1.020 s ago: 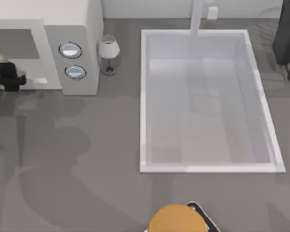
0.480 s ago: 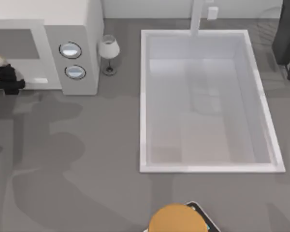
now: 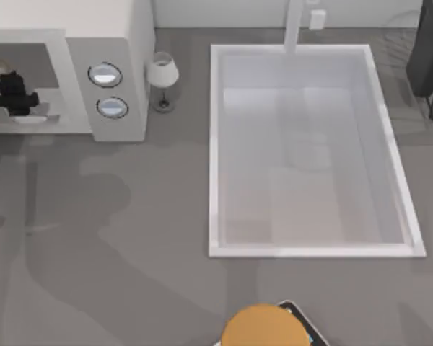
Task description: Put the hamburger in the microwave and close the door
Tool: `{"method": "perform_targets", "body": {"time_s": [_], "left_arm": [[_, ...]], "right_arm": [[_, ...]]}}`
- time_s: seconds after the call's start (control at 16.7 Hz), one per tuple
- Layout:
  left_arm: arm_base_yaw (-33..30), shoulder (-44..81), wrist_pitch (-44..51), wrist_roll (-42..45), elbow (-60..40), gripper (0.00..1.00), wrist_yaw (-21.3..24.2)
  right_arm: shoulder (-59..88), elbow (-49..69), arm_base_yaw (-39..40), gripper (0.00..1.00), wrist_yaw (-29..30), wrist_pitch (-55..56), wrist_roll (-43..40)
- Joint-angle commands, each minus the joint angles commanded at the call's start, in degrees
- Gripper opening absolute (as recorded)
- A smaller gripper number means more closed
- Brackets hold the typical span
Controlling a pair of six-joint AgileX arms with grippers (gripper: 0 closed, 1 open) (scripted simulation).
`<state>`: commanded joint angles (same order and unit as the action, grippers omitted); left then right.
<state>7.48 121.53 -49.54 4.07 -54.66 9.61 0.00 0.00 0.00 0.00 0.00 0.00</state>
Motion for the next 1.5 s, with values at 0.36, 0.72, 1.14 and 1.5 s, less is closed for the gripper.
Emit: {"method": "perform_targets", "body": {"time_s": [0.36,0.72,1.14,1.5], "left_arm": [[-0.9,7.7,5.5,-0.5,-16.0,0.00,-0.9],[-1.8,15.8,11.3,-0.9,-29.5,0.00,-1.9],[-2.3,20.3,14.8,-1.1,-32.3,0.00,-2.2],[-2.3,20.3,14.8,-1.1,-32.3,0.30,-2.2]], "right_arm": [[0.0,0.0,0.0,1.00,0.0,0.0,0.0],[0.0,0.0,0.0,1.00,0.0,0.0,0.0],[0.0,0.0,0.0,1.00,0.0,0.0,0.0],[0.0,0.0,0.0,1.00,0.0,0.0,0.0]]}}
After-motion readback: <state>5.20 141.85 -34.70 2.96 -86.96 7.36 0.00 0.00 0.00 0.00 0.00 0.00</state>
